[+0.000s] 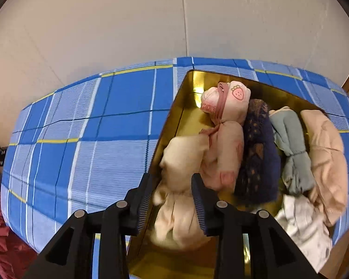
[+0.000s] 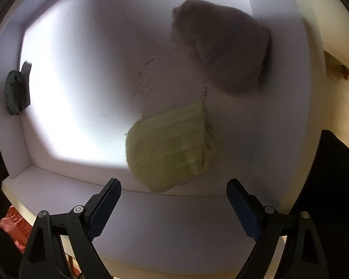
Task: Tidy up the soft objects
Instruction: 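Reach the right gripper toward the pale green knit garment, then grasp the pale green knit with the right gripper while the left gripper grasps the black knit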
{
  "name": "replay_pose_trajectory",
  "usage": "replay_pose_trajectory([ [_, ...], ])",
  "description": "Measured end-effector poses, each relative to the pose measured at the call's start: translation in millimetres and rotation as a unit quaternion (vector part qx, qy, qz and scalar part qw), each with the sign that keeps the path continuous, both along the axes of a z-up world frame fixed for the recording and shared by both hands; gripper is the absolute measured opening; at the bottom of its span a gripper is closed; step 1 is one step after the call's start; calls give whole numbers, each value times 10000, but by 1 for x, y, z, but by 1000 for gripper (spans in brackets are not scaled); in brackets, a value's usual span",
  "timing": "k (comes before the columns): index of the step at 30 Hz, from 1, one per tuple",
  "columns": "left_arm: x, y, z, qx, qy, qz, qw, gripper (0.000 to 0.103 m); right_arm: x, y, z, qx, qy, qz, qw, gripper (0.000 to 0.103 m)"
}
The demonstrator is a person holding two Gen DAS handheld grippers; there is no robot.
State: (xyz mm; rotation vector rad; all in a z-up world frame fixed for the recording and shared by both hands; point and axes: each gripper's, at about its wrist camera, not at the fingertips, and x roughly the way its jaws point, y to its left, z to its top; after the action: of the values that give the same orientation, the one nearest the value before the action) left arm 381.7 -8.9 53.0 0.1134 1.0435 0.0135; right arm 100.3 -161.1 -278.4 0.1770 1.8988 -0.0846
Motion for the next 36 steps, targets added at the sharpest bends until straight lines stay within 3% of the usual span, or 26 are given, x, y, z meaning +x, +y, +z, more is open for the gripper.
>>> replay_pose_trajectory([
  [5,-49,4,7,48,-484,-340,9982,35,3,-3,-1,-9,-16,-133,9999,93],
  [13,-131,21,6,-378,-1056,-724,9910,35,7,-3,-6,-32,-28,-207,9998,93],
  [19,-198,20,-17,-380,-1273,-1002,9861,41,11,-35,22,460,-416,-812,9948,93],
  [23,-227,21,-57,-466,-874,-1156,9883,41,13,-52,38,480,-699,-1020,9912,93],
  [28,-236,32,-126,-703,58,-809,9942,41,14,-61,56,577,-1077,-1118,9862,93],
  [31,-238,44,-164,-726,514,-433,9951,41,14,-48,62,468,-1095,-819,9895,93],
  [36,-236,60,-206,-952,1216,187,9878,41,0,-10,40,161,-753,146,9969,93],
])
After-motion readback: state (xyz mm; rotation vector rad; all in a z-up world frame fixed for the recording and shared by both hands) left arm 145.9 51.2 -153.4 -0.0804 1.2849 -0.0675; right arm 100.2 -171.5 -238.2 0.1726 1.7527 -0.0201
